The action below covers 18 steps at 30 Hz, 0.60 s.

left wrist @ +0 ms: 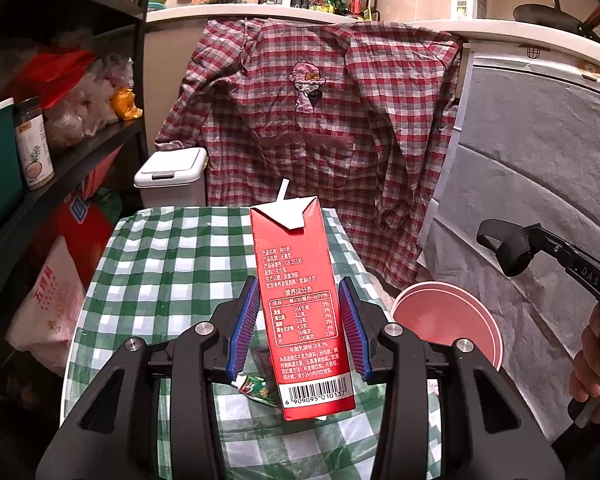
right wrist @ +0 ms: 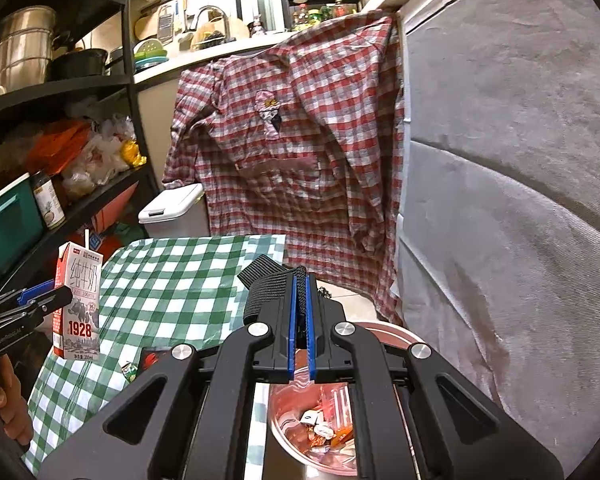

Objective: Collect trash
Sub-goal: 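Carry the packet with the right tool over the pink bucket while the left tool carries the carton toward it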

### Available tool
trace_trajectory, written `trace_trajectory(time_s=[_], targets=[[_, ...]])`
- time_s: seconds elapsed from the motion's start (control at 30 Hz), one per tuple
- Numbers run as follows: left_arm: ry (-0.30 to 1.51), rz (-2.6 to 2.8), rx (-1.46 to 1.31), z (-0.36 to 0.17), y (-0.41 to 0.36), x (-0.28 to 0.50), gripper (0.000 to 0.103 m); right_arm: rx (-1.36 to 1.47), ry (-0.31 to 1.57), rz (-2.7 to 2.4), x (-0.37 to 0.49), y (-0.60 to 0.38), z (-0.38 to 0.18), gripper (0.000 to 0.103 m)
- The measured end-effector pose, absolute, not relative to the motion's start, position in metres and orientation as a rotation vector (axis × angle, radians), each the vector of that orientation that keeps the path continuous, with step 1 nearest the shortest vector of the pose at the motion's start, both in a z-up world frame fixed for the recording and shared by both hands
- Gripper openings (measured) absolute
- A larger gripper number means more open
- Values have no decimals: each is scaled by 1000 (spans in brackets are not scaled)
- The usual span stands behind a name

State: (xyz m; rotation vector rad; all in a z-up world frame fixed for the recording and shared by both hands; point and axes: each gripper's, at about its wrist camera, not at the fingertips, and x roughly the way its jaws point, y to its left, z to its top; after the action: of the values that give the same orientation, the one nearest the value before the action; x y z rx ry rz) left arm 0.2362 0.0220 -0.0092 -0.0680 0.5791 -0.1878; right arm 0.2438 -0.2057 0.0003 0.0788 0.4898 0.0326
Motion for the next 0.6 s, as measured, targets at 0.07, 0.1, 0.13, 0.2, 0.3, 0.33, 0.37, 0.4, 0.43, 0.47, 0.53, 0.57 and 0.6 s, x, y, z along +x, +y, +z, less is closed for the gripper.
trace_trajectory(time_s=[0.07, 0.1, 0.13, 0.2, 0.3, 0.33, 0.37, 0.4, 0.43, 0.47, 0.53, 0.57, 0.6], targets=[[576, -192, -71, -8, 19, 238, 41, 77, 483, 21, 244, -209, 2, 4], [575, -194, -73, -8, 17, 238, 41, 77, 479, 16, 243, -211, 2, 4], [574, -197, -74, -7, 16, 239, 41, 77, 477, 13, 243, -213, 3, 4], [573, -203, -77, -6, 12, 241, 41, 81, 476, 5, 243, -217, 3, 4], [572, -215, -78, -6, 4, 244, 41, 88, 479, -5, 243, -223, 2, 4], [572, -220, -77, -5, 1, 245, 41, 90, 480, -9, 243, -225, 2, 4], [572, -224, -77, -6, -1, 246, 41, 92, 483, -11, 243, -227, 2, 4], [572, -231, -76, -5, -5, 247, 41, 93, 486, -13, 244, -229, 1, 4], [572, -235, -76, -6, -7, 248, 41, 94, 487, -18, 245, -231, 1, 4], [572, -243, -77, -5, -12, 249, 41, 96, 489, -21, 245, -233, 1, 5], [573, -256, -79, -6, -19, 251, 41, 97, 491, -26, 245, -237, 0, 5], [572, -263, -79, -6, -23, 252, 41, 97, 491, -30, 244, -238, -1, 5], [572, -271, -80, -6, -27, 253, 41, 95, 491, -33, 244, -239, -1, 5]])
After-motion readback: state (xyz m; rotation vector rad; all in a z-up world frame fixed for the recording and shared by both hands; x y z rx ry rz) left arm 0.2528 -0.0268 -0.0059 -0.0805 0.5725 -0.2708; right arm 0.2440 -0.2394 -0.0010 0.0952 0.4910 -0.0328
